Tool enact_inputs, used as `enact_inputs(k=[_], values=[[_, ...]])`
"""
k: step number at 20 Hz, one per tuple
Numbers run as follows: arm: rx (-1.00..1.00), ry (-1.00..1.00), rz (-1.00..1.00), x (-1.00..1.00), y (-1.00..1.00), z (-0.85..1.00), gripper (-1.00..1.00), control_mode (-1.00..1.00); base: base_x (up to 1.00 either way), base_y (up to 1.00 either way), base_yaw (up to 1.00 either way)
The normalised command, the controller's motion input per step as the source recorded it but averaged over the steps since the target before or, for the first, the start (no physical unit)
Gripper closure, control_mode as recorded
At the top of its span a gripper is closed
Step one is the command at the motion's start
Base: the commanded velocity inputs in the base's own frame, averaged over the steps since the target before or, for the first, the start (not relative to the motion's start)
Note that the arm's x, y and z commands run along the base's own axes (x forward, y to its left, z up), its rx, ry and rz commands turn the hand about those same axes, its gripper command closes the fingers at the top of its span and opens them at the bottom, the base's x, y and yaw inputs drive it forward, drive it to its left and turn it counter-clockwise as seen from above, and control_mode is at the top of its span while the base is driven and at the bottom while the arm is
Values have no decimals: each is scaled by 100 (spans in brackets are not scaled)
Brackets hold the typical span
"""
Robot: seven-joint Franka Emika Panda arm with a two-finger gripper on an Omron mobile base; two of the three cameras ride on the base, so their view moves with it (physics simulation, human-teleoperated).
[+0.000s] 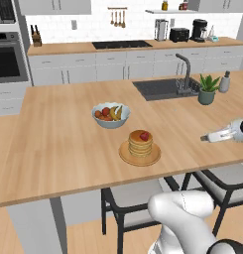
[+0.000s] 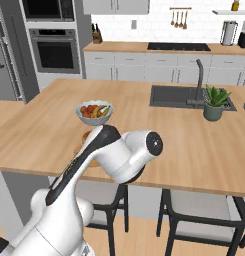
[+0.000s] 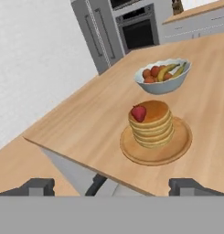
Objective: Take the strawberry from the fridge and place it on top of the pancake, located on the dining counter.
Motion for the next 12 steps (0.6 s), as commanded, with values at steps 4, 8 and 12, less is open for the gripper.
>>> enact_inputs(k=[4,8,12], values=[[4,-9,3,-46,-1,0,-100,-100,0,0,0],[0,-5,0,-15,1,-14,-100,-100,0,0,0],[3,-5,0,0,0,-11,-100,-100,0,0,0]])
